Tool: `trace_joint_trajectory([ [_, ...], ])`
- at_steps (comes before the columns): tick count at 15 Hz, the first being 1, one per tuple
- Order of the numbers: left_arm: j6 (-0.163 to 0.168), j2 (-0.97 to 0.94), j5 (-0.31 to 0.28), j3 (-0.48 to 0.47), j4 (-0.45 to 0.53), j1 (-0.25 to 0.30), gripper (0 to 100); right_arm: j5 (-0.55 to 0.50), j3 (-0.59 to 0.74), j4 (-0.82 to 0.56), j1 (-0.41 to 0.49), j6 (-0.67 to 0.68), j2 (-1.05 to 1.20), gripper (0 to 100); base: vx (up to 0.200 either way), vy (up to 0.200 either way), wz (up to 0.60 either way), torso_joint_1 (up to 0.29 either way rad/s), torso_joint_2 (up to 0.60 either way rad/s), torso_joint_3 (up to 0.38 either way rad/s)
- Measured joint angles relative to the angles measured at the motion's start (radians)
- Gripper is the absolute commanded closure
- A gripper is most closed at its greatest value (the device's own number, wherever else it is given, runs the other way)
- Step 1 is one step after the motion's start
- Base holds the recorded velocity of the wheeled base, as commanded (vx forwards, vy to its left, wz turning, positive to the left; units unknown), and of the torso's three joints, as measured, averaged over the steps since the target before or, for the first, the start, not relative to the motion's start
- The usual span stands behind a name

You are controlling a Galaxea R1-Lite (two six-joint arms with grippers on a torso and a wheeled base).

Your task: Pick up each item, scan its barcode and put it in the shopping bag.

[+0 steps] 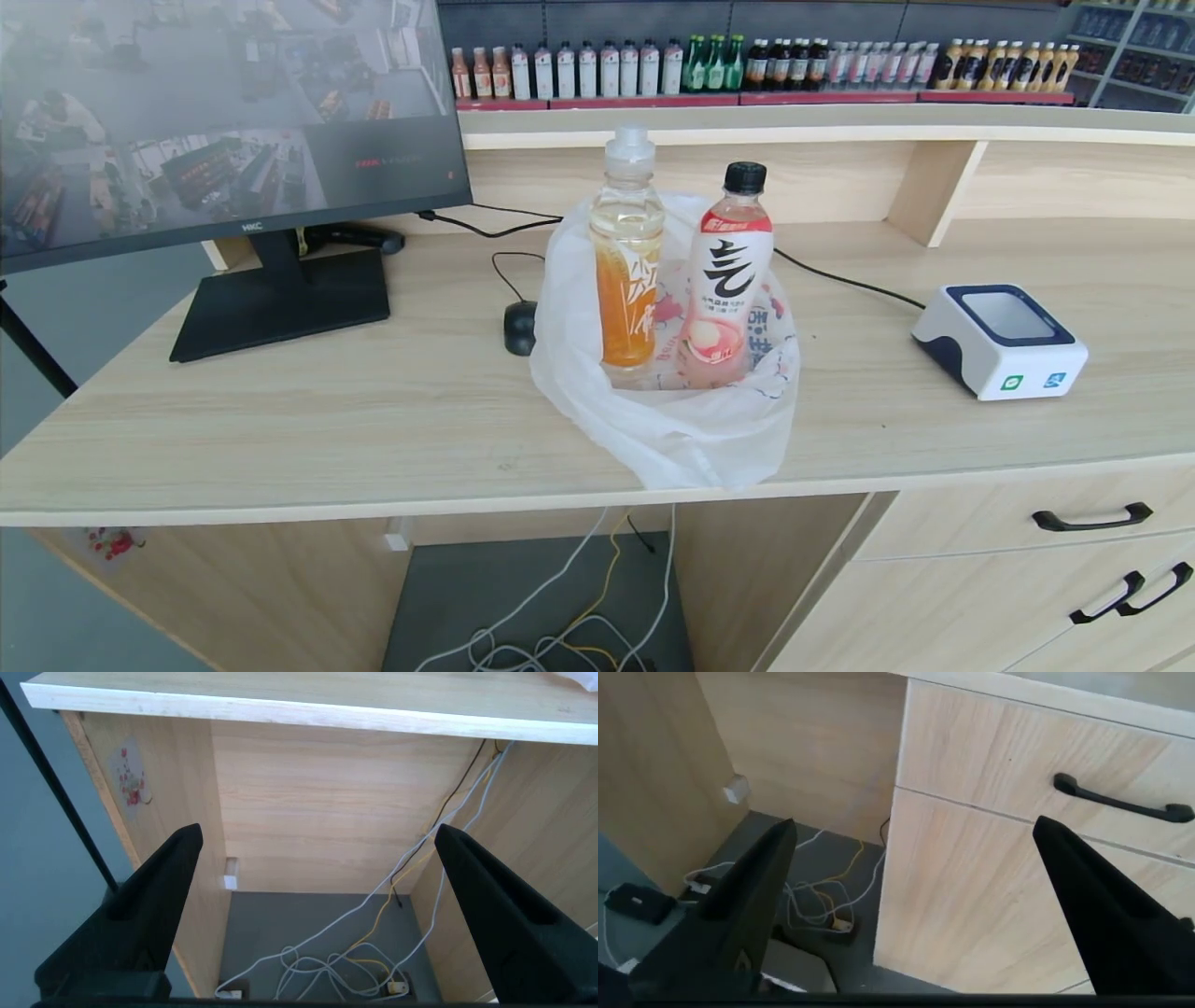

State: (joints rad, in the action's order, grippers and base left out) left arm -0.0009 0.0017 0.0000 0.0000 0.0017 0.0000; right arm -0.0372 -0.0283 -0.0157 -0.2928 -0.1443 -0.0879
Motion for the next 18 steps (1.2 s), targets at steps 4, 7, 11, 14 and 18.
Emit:
trace_joint_trajectory([
  [4,0.0,0.0,0.0,0.0,0.0,0.0,0,-0.027,0.001,0.0,0.108,0.011,-0.002,0,0.0,0.0,0.0,0.0,0.0,0.0],
  [7,0.0,0.0,0.0,0.0,0.0,0.0,0,-0.015,0.0,-0.001,0.237,0.032,-0.007,0,0.0,0.0,0.0,0.0,0.0,0.0],
  [11,0.0,0.0,0.0,0.0,0.0,0.0,0,-0.037,0.007,0.028,0.287,0.079,0.066,0,0.0,0.0,0.0,0.0,0.0,0.0],
  [14,-0.002,0.0,0.0,0.0,0.0,0.0,0,0.026,0.017,0.022,0.293,0.083,0.086,0,-0.133,0.0,0.0,0.003,0.0,0.0],
  [18,-0.001,0.0,0.0,0.0,0.0,0.0,0,0.034,0.026,0.018,0.293,0.102,0.089,0,-0.1,0.0,0.0,0.008,0.0,-0.002],
])
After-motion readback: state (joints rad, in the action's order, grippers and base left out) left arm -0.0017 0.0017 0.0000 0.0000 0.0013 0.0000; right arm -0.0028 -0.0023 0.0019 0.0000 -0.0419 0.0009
